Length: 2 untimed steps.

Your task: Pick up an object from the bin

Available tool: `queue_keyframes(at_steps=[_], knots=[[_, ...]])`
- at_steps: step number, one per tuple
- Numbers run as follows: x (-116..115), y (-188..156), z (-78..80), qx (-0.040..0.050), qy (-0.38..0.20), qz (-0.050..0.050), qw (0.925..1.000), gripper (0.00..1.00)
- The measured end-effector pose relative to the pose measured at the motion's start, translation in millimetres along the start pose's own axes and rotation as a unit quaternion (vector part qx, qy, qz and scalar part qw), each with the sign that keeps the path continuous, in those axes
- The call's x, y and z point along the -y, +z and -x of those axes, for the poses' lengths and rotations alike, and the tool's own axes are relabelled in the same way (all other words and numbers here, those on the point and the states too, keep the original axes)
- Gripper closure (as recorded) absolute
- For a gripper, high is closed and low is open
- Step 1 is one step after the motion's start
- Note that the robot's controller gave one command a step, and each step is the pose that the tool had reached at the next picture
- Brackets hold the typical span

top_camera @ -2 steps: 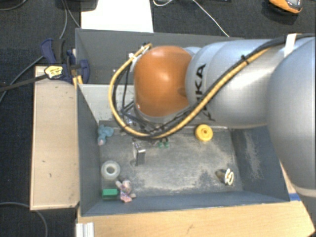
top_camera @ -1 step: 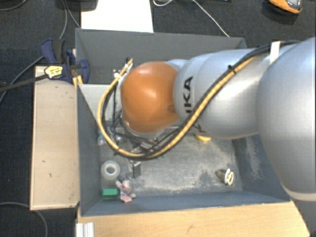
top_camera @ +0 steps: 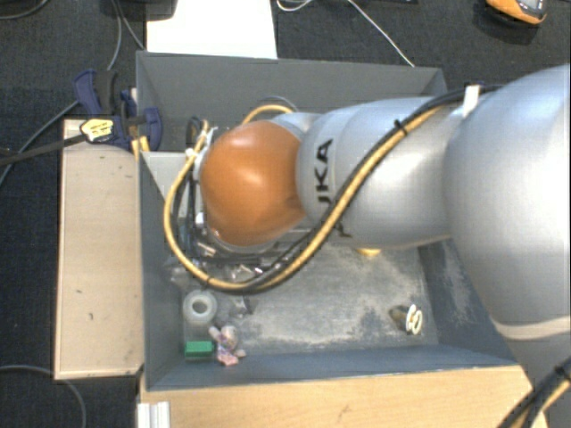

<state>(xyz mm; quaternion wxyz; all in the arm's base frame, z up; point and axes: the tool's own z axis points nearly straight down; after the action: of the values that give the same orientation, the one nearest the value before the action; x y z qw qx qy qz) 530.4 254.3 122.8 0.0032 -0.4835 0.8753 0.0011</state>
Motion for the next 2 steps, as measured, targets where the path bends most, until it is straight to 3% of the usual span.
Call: queue_keyframes(at_steps=[1,2], knots=[[2,54,-9.5,-0.0003,-0.182,0.001,0.9833,0.00],[10,51,4.1,-0.0028,-0.212,0.000,0.9773,1.00]])
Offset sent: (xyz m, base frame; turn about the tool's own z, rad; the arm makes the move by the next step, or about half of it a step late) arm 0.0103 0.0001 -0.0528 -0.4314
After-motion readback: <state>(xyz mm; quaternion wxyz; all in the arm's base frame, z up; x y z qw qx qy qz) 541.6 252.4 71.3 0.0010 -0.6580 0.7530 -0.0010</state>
